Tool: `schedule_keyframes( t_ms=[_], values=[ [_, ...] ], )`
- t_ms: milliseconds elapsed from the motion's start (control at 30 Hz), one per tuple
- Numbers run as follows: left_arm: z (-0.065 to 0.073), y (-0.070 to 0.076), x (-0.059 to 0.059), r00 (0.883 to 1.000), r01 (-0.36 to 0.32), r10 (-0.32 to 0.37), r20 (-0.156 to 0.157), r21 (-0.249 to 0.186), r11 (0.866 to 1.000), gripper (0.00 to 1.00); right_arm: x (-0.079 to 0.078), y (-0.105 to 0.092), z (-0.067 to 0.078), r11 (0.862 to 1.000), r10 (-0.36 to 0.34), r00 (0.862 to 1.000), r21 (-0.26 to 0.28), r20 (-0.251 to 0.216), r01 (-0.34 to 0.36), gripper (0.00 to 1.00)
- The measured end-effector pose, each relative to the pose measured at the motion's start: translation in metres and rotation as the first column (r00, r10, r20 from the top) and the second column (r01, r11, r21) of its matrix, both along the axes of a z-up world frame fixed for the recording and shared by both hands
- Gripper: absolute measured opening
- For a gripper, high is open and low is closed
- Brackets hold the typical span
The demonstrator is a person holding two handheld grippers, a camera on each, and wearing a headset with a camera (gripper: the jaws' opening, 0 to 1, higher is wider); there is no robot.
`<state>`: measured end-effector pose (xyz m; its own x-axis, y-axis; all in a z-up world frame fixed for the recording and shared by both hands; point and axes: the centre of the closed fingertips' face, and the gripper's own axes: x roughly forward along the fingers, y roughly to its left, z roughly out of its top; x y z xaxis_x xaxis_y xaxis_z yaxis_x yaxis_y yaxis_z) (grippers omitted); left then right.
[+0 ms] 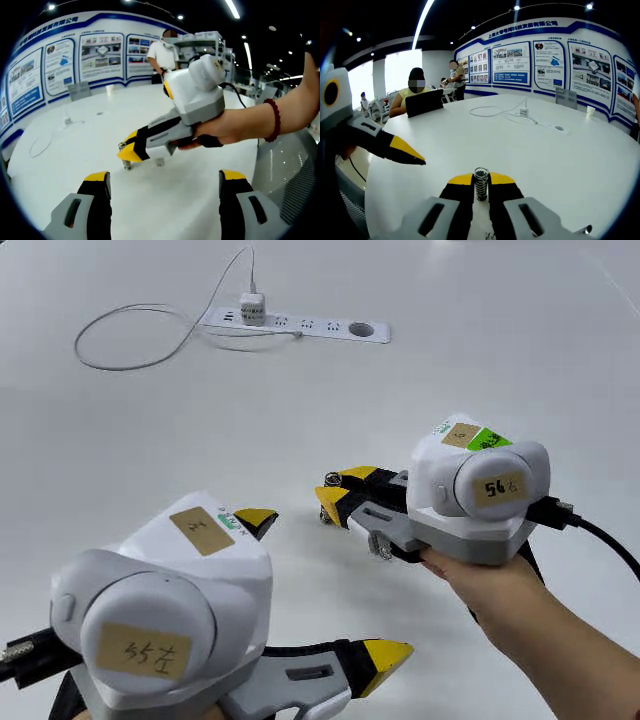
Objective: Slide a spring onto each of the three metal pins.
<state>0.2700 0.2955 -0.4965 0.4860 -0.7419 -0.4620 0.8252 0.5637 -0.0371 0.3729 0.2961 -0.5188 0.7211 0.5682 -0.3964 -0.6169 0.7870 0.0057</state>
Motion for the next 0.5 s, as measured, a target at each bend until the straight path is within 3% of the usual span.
schedule_keyframes(
  t_ms=[500],
  values=[
    [-0.0003, 0.0022, 0.0009, 1.000, -0.004, 0.004, 0.000, 0.008, 1.000, 0.89, -0.0030, 0.0019, -0.0098, 1.000, 0.006, 1.000, -0.026, -0.018, -0.006, 0.12]
  ],
)
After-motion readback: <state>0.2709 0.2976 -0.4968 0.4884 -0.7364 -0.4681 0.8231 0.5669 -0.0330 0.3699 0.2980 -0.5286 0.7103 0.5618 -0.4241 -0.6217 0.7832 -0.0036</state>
